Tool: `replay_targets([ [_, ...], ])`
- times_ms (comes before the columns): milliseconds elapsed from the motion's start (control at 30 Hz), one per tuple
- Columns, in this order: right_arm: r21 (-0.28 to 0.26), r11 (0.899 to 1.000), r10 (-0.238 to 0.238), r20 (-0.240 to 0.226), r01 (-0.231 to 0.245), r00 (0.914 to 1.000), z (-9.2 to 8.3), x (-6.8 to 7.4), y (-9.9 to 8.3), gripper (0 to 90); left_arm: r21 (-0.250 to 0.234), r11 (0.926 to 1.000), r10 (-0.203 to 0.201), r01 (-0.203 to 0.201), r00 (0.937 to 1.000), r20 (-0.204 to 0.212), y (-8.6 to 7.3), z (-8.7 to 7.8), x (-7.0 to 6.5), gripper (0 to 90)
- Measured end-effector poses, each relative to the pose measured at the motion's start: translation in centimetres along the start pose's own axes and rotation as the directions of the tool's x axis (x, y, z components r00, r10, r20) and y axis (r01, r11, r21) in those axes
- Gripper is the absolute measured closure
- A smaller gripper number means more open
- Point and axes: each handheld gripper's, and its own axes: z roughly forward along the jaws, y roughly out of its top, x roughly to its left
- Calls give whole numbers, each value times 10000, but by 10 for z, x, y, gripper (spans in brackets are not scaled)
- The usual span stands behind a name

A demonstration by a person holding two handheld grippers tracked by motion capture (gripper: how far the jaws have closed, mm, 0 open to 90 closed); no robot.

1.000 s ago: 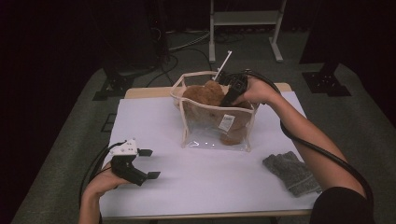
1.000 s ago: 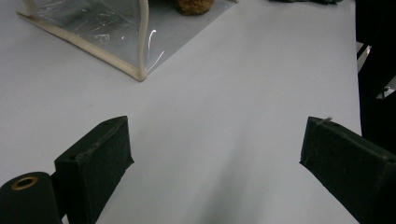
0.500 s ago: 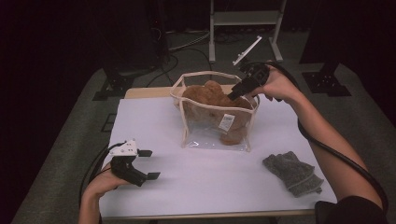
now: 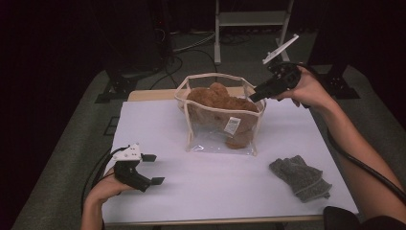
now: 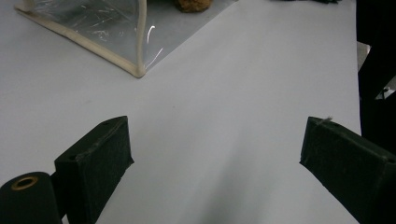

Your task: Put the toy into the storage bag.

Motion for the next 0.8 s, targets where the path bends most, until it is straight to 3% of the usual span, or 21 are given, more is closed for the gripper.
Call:
replay_targets([
  [200,-443,9989,156,63,-153,9999,-20,0,-20,506,42,10000,25,-25,10000,46,0,2,-1,78],
  [800,-1032,9929,590,1,-587,9983,-34,-4,-60,471,62,9999,-79,79,10000,46,-3,2,1,78],
])
